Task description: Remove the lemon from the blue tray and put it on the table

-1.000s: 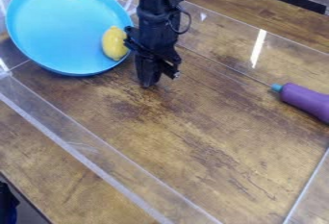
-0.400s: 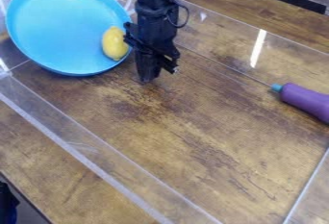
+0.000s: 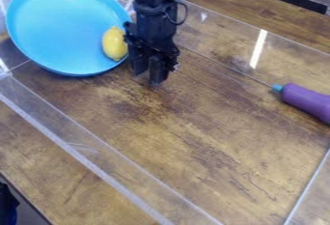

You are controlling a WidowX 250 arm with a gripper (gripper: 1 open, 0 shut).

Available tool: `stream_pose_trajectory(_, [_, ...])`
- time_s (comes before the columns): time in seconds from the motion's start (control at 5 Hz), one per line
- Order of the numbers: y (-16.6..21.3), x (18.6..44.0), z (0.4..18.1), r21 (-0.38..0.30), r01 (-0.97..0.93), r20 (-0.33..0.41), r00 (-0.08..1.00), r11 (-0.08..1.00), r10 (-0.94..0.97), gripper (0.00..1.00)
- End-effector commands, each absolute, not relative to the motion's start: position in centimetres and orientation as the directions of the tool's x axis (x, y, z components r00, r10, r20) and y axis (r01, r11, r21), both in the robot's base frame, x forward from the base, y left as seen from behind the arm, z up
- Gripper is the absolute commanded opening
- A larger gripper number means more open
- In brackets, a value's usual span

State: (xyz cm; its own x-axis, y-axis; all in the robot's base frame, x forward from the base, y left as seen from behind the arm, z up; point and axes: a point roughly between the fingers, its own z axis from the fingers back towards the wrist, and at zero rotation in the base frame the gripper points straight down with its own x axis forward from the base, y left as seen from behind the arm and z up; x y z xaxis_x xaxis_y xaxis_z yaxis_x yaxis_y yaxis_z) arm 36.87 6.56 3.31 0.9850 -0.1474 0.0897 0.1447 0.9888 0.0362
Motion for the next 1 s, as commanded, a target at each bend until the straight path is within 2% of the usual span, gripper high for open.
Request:
stream_pose_trajectory(0.0, [7.4, 37.9, 6.1, 0.059, 0.127, 0.169, 0.976, 0.990, -0.136, 0.00])
stream_pose_trajectory(0.2, [7.9, 37.9, 6.5, 0.061, 0.122, 0.167, 0.977, 0.991, -0.131, 1.00])
stream_pose_trajectory(0.4, [8.3, 37.8, 6.9, 0.063, 0.117, 0.166, 0.978, 0.991, -0.126, 0.00])
stream_pose_trajectory(0.8, [9.1, 37.7, 7.5, 0.060, 0.108, 0.163, 0.980, 0.992, -0.116, 0.00])
